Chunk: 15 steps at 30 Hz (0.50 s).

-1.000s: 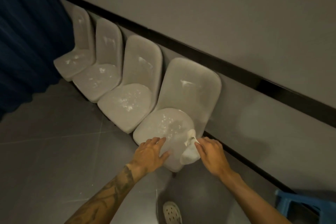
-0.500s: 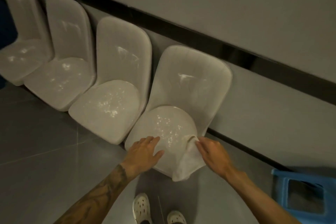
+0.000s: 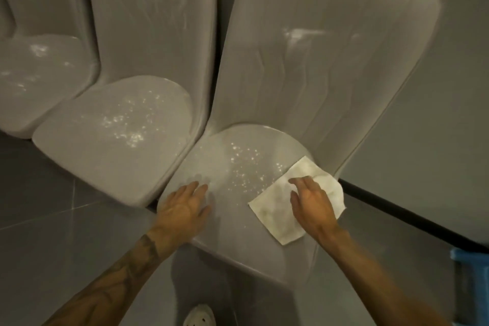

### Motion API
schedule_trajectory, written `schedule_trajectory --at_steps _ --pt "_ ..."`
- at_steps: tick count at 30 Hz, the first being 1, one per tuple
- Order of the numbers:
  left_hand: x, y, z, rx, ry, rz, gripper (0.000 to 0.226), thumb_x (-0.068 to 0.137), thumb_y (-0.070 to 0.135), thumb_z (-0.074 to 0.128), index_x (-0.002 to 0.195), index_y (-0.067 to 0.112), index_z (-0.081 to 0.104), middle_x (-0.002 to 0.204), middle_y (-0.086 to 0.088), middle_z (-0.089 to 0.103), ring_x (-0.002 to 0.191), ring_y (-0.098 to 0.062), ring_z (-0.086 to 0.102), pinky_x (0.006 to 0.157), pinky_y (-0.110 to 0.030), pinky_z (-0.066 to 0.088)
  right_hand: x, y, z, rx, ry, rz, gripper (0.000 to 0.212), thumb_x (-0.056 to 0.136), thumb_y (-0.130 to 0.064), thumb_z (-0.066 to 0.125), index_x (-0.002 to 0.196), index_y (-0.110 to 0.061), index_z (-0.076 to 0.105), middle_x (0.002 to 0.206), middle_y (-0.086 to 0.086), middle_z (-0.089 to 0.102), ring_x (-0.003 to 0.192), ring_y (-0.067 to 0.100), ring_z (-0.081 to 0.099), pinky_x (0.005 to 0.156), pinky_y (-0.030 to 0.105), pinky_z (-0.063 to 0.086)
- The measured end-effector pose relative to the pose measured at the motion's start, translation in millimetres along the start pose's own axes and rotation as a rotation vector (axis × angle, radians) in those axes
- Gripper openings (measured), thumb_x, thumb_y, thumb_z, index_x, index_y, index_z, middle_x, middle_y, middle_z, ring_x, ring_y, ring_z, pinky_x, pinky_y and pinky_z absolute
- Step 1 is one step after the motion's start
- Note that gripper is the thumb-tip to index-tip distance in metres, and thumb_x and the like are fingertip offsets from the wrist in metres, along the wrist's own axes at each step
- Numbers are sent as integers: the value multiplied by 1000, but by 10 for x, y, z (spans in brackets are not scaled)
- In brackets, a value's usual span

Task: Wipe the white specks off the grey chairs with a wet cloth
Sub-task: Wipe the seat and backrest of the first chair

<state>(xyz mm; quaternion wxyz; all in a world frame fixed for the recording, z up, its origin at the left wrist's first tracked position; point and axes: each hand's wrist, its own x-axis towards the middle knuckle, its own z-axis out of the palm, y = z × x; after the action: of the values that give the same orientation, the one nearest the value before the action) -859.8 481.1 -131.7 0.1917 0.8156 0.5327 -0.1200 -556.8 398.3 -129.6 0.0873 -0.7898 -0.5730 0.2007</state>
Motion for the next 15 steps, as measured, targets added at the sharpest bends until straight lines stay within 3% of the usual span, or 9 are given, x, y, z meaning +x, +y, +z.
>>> schedule_trajectory --at_steps 3,5,7,9,12,15 --pt "78 -15 278 -1 139 29 100 88 79 -3 162 24 36 169 -3 33 155 -23 33 126 -38 23 204 190 301 -140 42 -39 40 108 -33 44 143 -15 52 142 8 54 118 28 57 104 43 47" --pt "135 -30 416 8 201 59 112 86 80 -17 159 18 42 166 -8 37 153 -26 37 126 -40 26 278 344 479 -201 0 6 56 108 -48 35 154 -17 39 159 9 39 140 29 44 118 44 37" --pt "195 -53 519 1 254 66 107 92 76 -11 156 12 46 163 -13 42 150 -31 42 125 -44 29 269 439 678 -233 -33 44 71 106 -61 24 165 -22 16 174 3 10 161 25 12 131 46 15" --pt "247 -96 631 -5 289 40 95 96 72 4 157 12 44 164 -14 40 151 -32 39 127 -46 27 206 492 879 -263 8 33 79 102 -70 15 167 -26 -1 174 -2 -9 162 20 -7 132 46 -1" --pt "293 -156 750 -20 353 -11 88 96 68 15 159 12 40 166 -13 37 153 -31 36 128 -46 23 254 569 981 -239 26 5 83 98 -75 5 166 -29 -7 172 -5 -15 161 19 -12 131 46 -6" --pt "316 -194 844 -25 417 -25 86 97 67 18 160 12 39 165 -13 37 152 -31 37 128 -45 23 575 624 897 -225 19 -17 75 103 -65 5 166 -27 -6 174 -2 -11 161 18 -11 132 44 -4"
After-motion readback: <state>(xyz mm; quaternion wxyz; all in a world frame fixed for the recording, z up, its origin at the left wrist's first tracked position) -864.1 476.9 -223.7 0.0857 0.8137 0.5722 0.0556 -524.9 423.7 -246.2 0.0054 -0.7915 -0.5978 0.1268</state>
